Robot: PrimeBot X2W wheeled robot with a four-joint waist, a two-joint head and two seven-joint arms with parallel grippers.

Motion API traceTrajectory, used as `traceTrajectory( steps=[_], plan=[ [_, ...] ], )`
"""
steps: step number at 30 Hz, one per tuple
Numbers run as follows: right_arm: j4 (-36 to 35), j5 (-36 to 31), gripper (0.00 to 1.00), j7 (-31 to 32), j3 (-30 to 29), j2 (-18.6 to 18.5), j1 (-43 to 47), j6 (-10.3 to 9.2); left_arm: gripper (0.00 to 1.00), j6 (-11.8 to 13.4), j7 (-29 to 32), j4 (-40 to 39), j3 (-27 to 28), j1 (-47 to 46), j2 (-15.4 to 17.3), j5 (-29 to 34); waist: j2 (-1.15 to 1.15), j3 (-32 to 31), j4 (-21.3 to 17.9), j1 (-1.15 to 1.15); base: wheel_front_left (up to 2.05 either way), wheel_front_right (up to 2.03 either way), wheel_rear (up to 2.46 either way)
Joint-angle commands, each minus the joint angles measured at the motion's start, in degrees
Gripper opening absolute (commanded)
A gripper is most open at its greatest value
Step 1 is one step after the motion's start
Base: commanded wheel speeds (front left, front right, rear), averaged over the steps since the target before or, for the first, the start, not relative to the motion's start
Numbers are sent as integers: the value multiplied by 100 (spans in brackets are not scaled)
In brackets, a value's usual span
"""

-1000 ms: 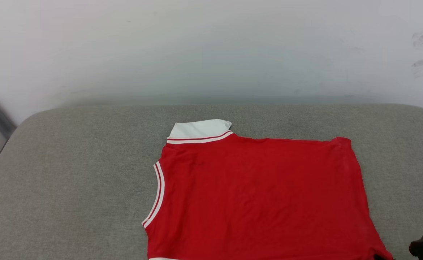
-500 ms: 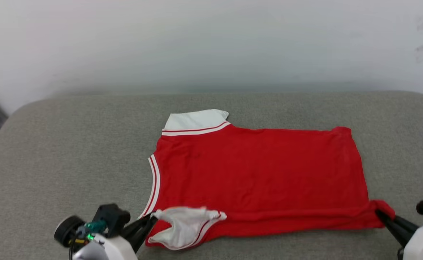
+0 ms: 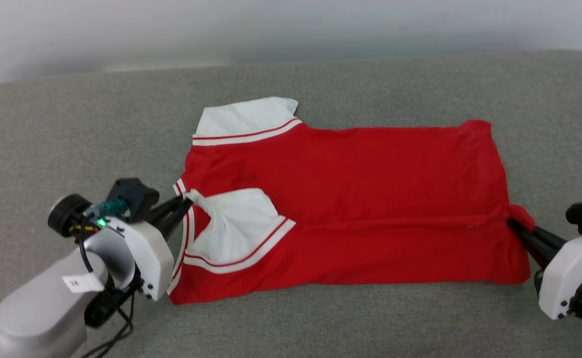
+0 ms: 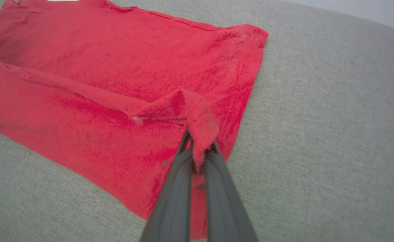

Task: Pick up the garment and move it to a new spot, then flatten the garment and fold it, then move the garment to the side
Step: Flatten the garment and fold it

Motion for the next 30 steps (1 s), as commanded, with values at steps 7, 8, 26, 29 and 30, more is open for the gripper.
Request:
traceTrajectory(
  steps=[7, 8, 26, 29, 30],
  plan=[
    [345, 50, 0, 43, 387, 12, -703, -4, 0, -333, 43, 791, -2, -584, -274, 68, 0, 505, -16, -1, 0, 0, 0],
    [404, 53, 0, 32, 443, 13, -787, -4, 0, -374, 40, 894, -13, -637, -330, 65, 0, 550, -9, -1, 0, 0, 0],
    [1053, 479, 100, -287, 1350, -2, -1263, -4, 100, -719, -148, 2440, -475, -1010, -896, -53, 0, 288, 98, -1, 0, 0, 0],
    [951, 554, 100, -419, 1349, -110, -1132, -3, 100, -721, -125, 2324, -520, -1147, -772, -33, 0, 52, 153, -1, 0, 0, 0],
    [922, 559, 100, -462, 1346, -157, -1084, -3, 100, -724, -78, 2254, -532, -1190, -728, -54, 0, -23, 172, -1, 0, 0, 0]
  ],
)
